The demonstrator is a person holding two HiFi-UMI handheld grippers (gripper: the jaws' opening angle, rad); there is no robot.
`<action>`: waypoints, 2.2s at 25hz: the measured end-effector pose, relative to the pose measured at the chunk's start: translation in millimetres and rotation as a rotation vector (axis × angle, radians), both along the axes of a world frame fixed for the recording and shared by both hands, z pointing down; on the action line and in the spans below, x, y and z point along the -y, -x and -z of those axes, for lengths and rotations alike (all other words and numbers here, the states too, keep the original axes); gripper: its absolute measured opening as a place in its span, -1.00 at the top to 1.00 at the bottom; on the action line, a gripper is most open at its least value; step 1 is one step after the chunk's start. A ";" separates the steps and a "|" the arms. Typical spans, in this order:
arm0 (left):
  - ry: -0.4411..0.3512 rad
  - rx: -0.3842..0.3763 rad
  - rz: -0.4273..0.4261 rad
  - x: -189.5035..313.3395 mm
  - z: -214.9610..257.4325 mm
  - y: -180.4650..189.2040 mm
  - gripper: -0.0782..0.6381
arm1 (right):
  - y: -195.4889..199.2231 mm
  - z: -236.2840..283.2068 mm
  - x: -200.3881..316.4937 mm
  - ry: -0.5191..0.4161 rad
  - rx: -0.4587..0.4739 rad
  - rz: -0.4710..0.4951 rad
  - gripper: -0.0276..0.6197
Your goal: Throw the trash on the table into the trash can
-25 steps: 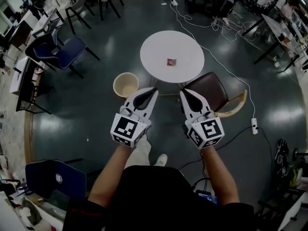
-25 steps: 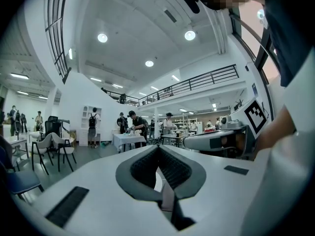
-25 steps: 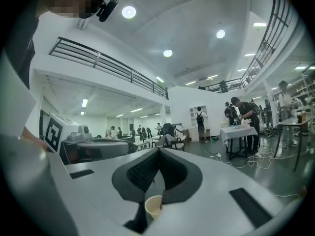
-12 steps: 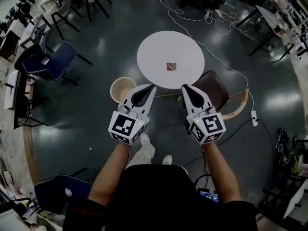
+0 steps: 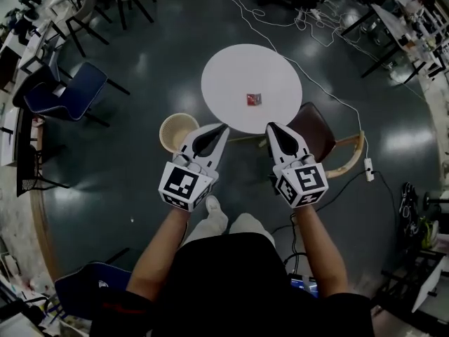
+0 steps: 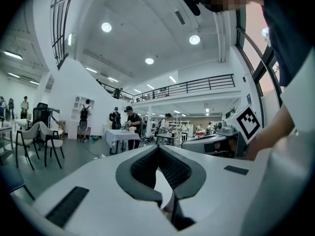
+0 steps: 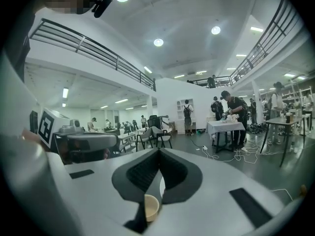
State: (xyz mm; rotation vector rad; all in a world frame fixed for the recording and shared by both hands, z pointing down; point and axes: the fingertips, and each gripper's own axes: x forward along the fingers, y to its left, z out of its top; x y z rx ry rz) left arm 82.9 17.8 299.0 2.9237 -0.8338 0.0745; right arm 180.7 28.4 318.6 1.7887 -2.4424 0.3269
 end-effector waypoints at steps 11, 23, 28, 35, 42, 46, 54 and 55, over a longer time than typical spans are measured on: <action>0.037 0.026 -0.017 33.9 -16.5 -11.6 0.74 | -24.9 -35.2 40.5 0.075 -0.012 -0.036 0.86; 0.107 0.093 0.041 88.6 -55.3 -45.8 0.74 | -82.3 -133.9 108.3 0.274 -0.010 -0.040 0.86; 0.143 0.121 0.069 109.0 -77.4 -57.8 0.74 | -104.2 -181.6 138.0 0.365 -0.013 -0.030 0.86; 0.202 0.185 0.111 125.2 -112.9 -55.4 0.74 | -122.4 -254.9 176.2 0.493 0.032 -0.059 0.77; 0.252 0.225 0.132 134.8 -144.7 -49.8 0.74 | -132.5 -320.0 199.7 0.606 0.064 -0.092 0.62; 0.266 0.251 0.129 132.2 -157.9 -56.7 0.74 | -134.5 -342.0 208.5 0.651 0.075 -0.082 0.53; 0.302 0.253 0.147 136.2 -172.4 -62.5 0.74 | -136.3 -371.4 217.9 0.712 0.053 -0.095 0.52; 0.301 0.251 0.152 138.3 -171.5 -63.1 0.74 | -137.0 -373.9 219.6 0.718 0.056 -0.095 0.52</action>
